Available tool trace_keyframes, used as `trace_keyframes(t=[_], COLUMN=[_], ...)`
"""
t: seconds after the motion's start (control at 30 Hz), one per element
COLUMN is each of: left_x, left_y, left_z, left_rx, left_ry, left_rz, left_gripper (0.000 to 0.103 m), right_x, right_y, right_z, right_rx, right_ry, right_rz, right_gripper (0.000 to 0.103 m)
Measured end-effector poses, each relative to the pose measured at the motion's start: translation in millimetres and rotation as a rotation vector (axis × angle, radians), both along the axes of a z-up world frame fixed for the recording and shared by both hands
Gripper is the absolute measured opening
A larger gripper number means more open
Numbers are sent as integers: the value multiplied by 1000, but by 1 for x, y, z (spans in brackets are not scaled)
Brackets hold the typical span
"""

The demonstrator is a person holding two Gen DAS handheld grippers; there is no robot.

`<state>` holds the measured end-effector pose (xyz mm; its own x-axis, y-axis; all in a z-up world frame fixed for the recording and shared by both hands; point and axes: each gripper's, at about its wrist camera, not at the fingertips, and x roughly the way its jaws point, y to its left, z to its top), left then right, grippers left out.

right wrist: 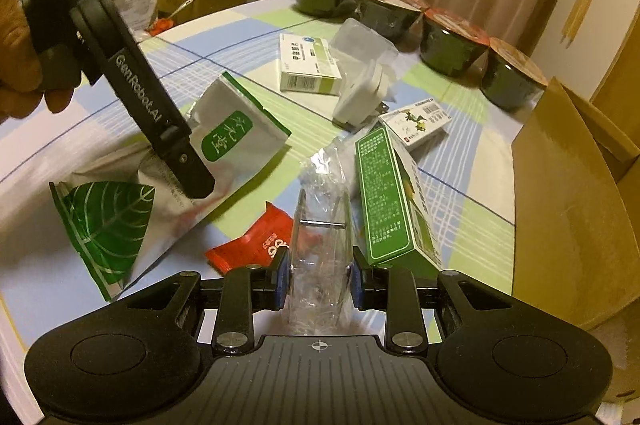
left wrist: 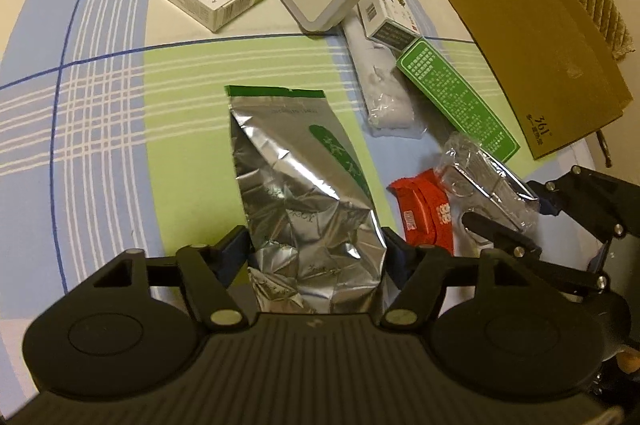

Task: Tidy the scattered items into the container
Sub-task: 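Carry the foil bag and clear tray with both tools over the cardboard box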

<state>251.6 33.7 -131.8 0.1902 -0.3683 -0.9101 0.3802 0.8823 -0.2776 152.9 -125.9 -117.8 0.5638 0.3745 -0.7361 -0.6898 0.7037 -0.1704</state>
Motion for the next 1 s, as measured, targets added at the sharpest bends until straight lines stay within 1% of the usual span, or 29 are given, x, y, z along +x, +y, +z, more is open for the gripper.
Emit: trace_keyframes(t=[0.13, 0.3, 0.43, 0.7, 0.83, 1.0], left_x=[-5, -15, -24, -46, -53, -60], left_y=[4, 13, 19, 22, 24, 16], left_z=[4, 16, 30, 58, 70, 88], left_rx=[-6, -33, -40, -46, -59, -72], left_ry=[-7, -10, -18, -49, -58, -83], left_rz=[36, 85, 110, 117, 131, 120], left_gripper=[57, 56, 56, 56, 56, 56], right_x=[1, -6, -16, -34, -40, -44], right_y=[-3, -7, -10, -25, -34, -48], right_z=[4, 14, 23, 42, 51, 65], right_rx=[22, 64, 78, 111, 124, 139], right_ry=[21, 34, 22, -11, -18, -49], right_rz=[-11, -20, -22, -33, -55, -83], right_gripper=[31, 31, 31, 31, 31, 31])
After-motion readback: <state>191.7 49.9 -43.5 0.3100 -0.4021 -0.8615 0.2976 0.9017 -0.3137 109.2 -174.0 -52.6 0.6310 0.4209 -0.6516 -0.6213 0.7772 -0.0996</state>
